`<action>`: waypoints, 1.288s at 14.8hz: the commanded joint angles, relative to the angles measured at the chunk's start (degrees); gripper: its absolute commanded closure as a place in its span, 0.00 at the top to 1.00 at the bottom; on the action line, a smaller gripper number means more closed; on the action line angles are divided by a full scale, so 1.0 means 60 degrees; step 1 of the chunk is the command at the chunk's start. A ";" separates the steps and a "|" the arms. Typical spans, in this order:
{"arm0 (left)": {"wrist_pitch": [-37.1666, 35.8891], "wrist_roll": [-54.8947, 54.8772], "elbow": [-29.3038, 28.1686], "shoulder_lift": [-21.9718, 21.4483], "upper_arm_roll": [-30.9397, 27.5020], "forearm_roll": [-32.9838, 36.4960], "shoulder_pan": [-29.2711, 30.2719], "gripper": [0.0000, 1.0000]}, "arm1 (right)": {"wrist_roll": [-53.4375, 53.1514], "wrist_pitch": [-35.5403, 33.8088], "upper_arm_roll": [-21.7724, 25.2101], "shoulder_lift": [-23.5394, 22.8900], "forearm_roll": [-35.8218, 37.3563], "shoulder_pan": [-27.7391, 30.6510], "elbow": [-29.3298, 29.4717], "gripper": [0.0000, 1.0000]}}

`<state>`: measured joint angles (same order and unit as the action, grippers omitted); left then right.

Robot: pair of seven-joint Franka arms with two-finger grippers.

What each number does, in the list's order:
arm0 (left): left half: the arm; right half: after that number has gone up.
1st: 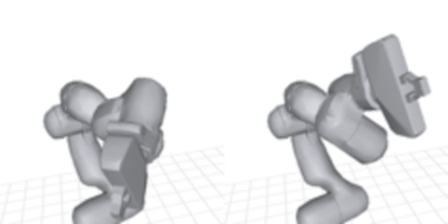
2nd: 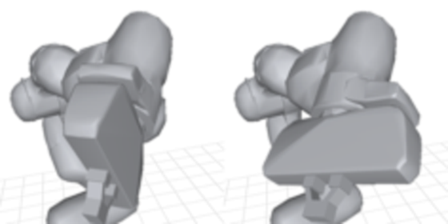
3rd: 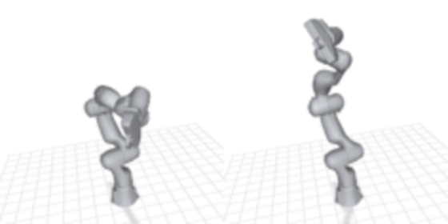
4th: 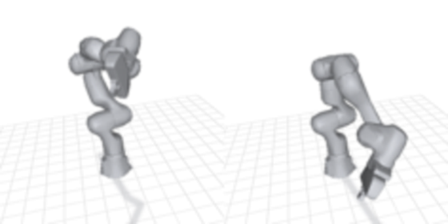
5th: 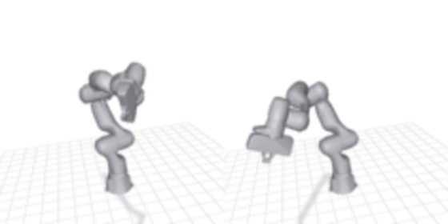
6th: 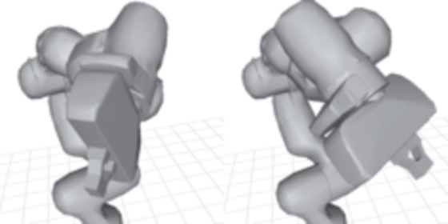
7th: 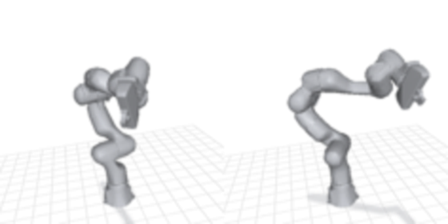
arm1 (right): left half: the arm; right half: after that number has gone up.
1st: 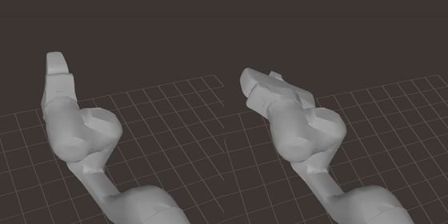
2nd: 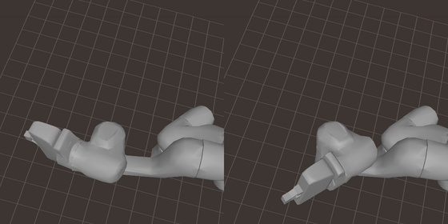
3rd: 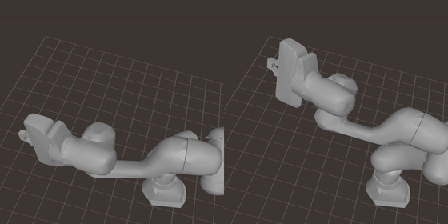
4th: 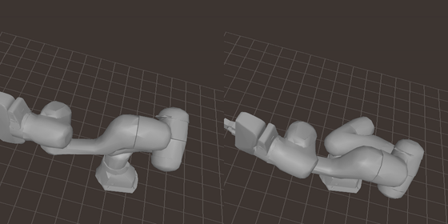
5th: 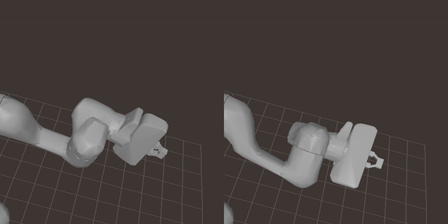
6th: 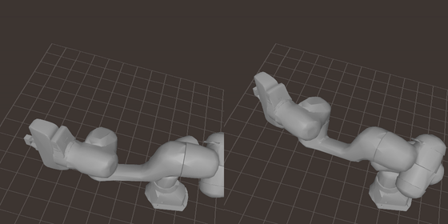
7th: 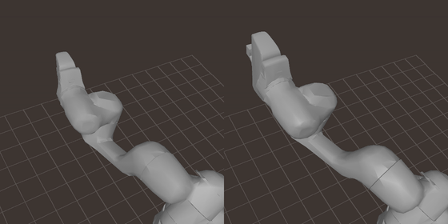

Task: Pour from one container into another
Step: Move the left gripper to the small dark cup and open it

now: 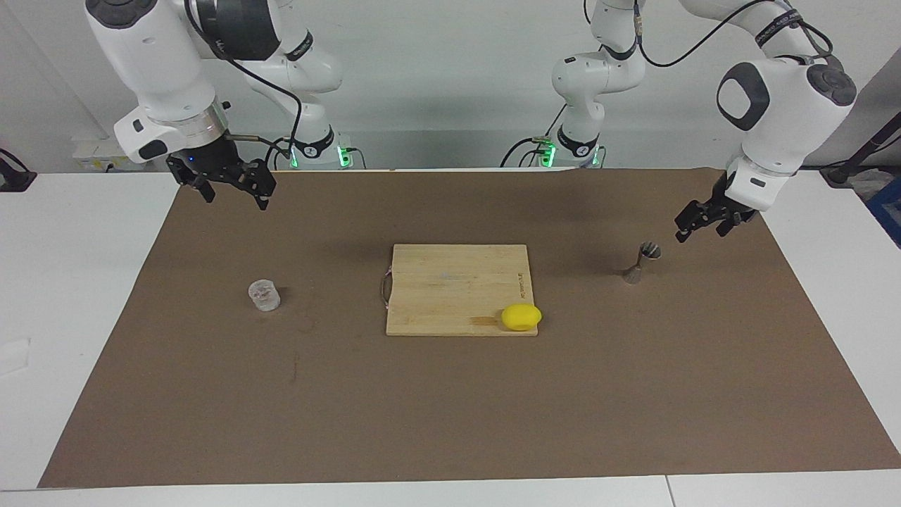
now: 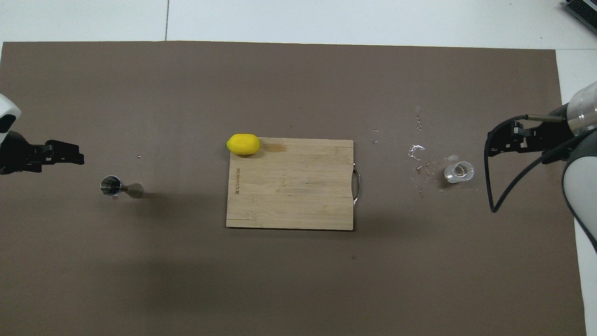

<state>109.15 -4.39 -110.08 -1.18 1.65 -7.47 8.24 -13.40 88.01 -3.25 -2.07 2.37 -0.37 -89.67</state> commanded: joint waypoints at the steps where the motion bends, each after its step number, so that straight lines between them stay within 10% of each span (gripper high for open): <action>1: -0.0101 -0.3210 -0.0272 -0.0096 0.0018 -0.1272 0.1041 1.00 | 0.0154 -0.0064 -0.0045 -0.0036 -0.0044 0.0106 0.0047 1.00; 12: -0.0918 -1.4869 -0.1357 0.1482 0.0032 -0.7334 0.3342 1.00 | 0.0139 -0.0064 -0.0045 -0.0036 -0.0058 0.0106 0.0047 1.00; 19: -0.3087 -1.9288 -0.1517 0.2248 0.0032 -0.8408 0.3899 1.00 | 0.0139 -0.0064 -0.0045 -0.0036 -0.0044 0.0106 0.0047 1.00</action>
<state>93.99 -114.84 -118.99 12.71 1.38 -56.87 29.56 -13.40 88.01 -3.25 -2.07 2.37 -0.37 -89.67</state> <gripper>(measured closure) 0.000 0.000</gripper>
